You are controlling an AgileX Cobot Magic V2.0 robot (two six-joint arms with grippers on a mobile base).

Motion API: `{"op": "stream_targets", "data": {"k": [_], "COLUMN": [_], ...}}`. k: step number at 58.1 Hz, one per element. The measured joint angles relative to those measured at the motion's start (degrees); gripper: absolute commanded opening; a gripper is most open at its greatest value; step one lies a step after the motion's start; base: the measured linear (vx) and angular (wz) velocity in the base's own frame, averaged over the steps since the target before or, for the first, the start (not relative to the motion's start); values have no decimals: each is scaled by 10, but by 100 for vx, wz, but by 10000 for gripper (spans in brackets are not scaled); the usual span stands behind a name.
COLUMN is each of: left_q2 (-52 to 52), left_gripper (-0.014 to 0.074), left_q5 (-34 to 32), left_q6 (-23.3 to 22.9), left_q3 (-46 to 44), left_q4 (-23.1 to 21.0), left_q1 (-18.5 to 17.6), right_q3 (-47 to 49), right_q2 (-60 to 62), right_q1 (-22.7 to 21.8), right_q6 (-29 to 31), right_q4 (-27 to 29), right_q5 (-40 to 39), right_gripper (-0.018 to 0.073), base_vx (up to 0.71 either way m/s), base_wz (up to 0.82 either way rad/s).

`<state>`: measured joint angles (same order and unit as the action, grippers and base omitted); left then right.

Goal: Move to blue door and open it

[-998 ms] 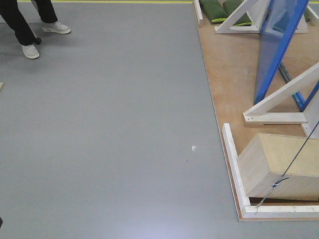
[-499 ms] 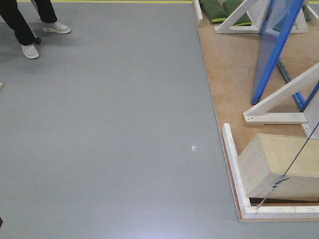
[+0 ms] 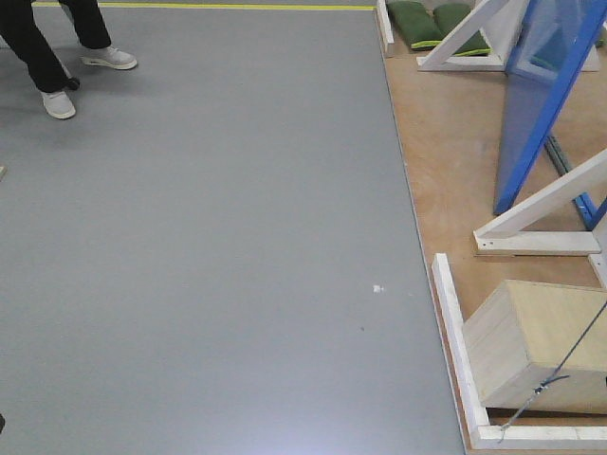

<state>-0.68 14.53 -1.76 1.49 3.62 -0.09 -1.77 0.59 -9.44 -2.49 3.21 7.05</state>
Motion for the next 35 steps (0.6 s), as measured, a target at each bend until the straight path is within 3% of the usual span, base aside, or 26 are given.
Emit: {"op": "stream_targets", "data": {"k": [35], "left_q2": [0], "left_gripper": [73], "left_q5": [0], "left_q6": [0], "left_q3": [0], "left_q4": [0], "left_q1": [0], "right_q3": [0], "right_q2": [0], "right_q1": [0], "right_q6": [0], "right_q4": [0], "right_q5": [0], "right_gripper": [12], "base_vx": [34], "base_wz": [-4]}}
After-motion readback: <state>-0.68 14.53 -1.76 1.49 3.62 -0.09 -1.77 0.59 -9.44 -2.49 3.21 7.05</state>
